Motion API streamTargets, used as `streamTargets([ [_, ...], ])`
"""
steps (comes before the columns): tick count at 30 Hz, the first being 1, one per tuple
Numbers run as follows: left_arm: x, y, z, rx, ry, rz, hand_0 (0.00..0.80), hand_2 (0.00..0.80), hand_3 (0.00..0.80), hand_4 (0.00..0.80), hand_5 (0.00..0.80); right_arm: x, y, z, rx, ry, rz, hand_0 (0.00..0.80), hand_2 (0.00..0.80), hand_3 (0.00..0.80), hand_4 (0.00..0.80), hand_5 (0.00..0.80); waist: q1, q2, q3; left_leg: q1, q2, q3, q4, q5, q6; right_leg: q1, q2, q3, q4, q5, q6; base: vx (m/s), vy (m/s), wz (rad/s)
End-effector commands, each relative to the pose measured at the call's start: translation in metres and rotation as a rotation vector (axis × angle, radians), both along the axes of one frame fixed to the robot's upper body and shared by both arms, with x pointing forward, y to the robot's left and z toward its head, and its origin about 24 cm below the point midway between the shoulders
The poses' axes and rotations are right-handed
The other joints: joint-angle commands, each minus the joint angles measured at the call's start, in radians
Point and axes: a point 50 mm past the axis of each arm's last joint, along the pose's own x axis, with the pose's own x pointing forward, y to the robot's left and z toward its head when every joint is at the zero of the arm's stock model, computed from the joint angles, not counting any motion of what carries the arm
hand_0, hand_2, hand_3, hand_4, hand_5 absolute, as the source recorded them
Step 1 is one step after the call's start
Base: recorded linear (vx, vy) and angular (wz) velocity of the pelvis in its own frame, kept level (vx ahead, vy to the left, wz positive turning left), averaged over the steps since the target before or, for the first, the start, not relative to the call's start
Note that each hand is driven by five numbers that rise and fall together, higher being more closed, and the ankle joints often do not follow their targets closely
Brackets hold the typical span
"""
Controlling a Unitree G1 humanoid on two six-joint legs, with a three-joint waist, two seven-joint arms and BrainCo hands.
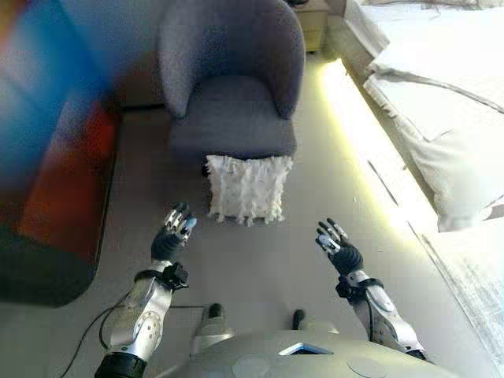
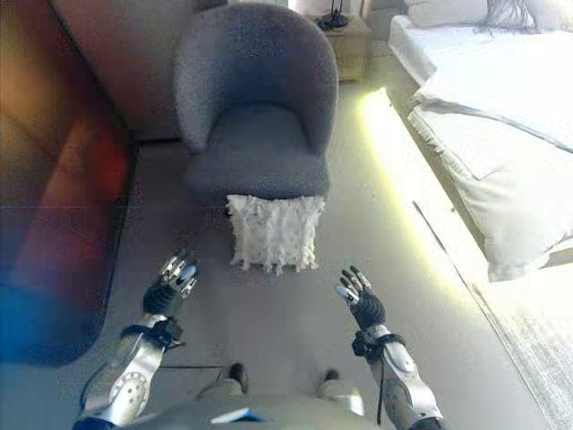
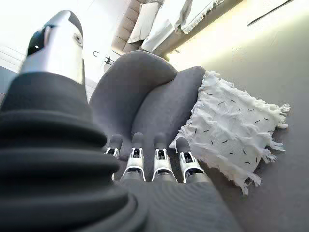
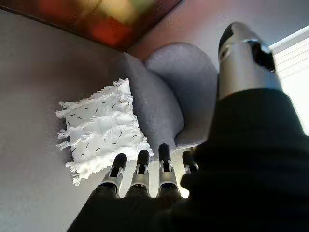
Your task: Pick up the cushion and take it to the sofa
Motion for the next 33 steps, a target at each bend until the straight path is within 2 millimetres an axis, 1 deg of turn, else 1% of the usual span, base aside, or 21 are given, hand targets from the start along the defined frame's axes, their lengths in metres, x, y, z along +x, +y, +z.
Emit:
streamTargets([
  [1,0.022,0.001,0.029,0.053,-0.180,-0.031,0.000,0.000,0.000,0.000,0.000,0.025,0.009,0.029,0.049,-0.185,-0.010,0.000,0.000,0.000,0.000,0.000,-0.007,-0.013,0.018,0.045,-0.059,0.012,0.021,-0.128,0.076,-0.021,0.029,-0.057,0.018,-0.011,-0.005,0.000,0.000,0.00],
  [5,0.024,0.000,0.031,0.026,-0.202,-0.024,0.000,0.000,0.000,0.000,0.000,0.027,0.009,0.029,0.050,-0.188,-0.010,0.000,0.000,0.000,0.000,0.000,-0.006,-0.013,0.022,0.043,-0.057,0.013,0.022,-0.127,0.075,-0.024,0.029,-0.055,0.021,-0.010,-0.006,0.000,0.000,0.00],
  [9,0.025,-0.001,0.029,0.050,-0.188,-0.018,0.000,0.000,0.000,0.000,0.000,0.028,0.010,0.031,0.049,-0.188,-0.009,0.000,0.000,0.000,0.000,0.000,-0.008,-0.014,0.025,0.042,-0.057,0.012,0.021,-0.126,0.074,-0.026,0.032,-0.054,0.022,-0.011,-0.007,0.000,0.000,0.00],
  [24,0.023,0.003,0.027,0.106,-0.165,-0.014,0.000,0.000,0.000,0.000,0.000,0.025,0.008,0.028,0.054,-0.182,-0.019,0.000,0.000,0.000,0.000,0.000,-0.009,-0.015,0.024,0.045,-0.058,0.013,0.025,-0.128,0.076,-0.022,0.034,-0.052,0.022,-0.012,-0.007,0.000,0.000,0.00],
  [25,0.023,0.003,0.027,0.113,-0.160,-0.014,0.000,0.000,0.000,0.000,0.000,0.025,0.007,0.029,0.042,-0.183,-0.019,0.000,0.000,0.000,0.000,0.000,-0.009,-0.014,0.025,0.044,-0.058,0.013,0.026,-0.128,0.076,-0.024,0.034,-0.051,0.023,-0.012,-0.008,0.000,0.000,0.00],
  [26,0.023,0.003,0.027,0.115,-0.158,-0.017,0.000,0.000,0.000,0.000,0.000,0.026,0.006,0.029,-0.025,-0.194,-0.009,0.000,0.000,0.000,0.000,0.000,-0.010,-0.013,0.026,0.042,-0.058,0.013,0.027,-0.127,0.075,-0.027,0.034,-0.051,0.025,-0.012,-0.007,0.000,0.000,0.00],
  [27,0.023,0.003,0.027,0.111,-0.156,-0.018,0.000,0.000,0.000,0.000,0.000,0.026,0.006,0.030,-0.048,-0.198,-0.006,0.000,0.000,0.000,0.000,0.000,-0.010,-0.013,0.026,0.042,-0.058,0.013,0.027,-0.127,0.075,-0.027,0.034,-0.051,0.025,-0.012,-0.007,0.000,0.000,0.00],
  [28,0.024,0.003,0.027,0.092,-0.151,-0.020,0.000,0.000,0.000,0.000,0.000,0.027,0.006,0.031,-0.092,-0.207,0.012,0.000,0.000,0.000,0.000,0.000,-0.010,-0.012,0.027,0.041,-0.057,0.013,0.026,-0.127,0.076,-0.028,0.034,-0.050,0.025,-0.011,-0.007,0.000,0.000,0.00],
  [29,0.024,0.000,0.025,0.016,-0.138,-0.036,0.000,0.000,0.000,0.000,0.000,0.028,0.006,0.033,-0.141,-0.215,0.040,0.000,0.000,0.000,0.000,0.000,-0.010,-0.012,0.029,0.041,-0.058,0.014,0.025,-0.126,0.076,-0.028,0.033,-0.050,0.023,-0.010,-0.006,0.000,0.000,0.00],
  [31,0.023,-0.006,0.022,-0.102,-0.119,-0.073,0.000,0.000,0.000,0.000,0.000,0.030,0.007,0.036,-0.132,-0.226,0.069,0.000,0.000,0.000,0.000,0.000,-0.008,-0.013,0.030,0.043,-0.058,0.013,0.025,-0.126,0.076,-0.025,0.033,-0.051,0.022,-0.009,-0.006,0.000,0.000,0.00],
  [32,0.023,-0.011,0.021,-0.183,-0.112,-0.095,0.000,0.000,0.000,0.000,0.000,0.030,0.009,0.038,-0.040,-0.226,0.087,0.000,0.000,0.000,0.000,0.000,-0.007,-0.013,0.031,0.044,-0.059,0.013,0.024,-0.125,0.076,-0.023,0.032,-0.052,0.021,-0.008,-0.005,0.000,0.000,0.00],
  [33,0.022,-0.015,0.020,-0.253,-0.111,-0.113,0.000,0.000,0.000,0.000,0.000,0.031,0.013,0.039,0.127,-0.221,0.095,0.000,0.000,0.000,0.000,0.000,-0.007,-0.014,0.037,0.051,-0.059,0.013,0.024,-0.126,0.076,-0.016,0.032,-0.055,0.021,-0.009,-0.004,0.000,0.000,0.00],
])
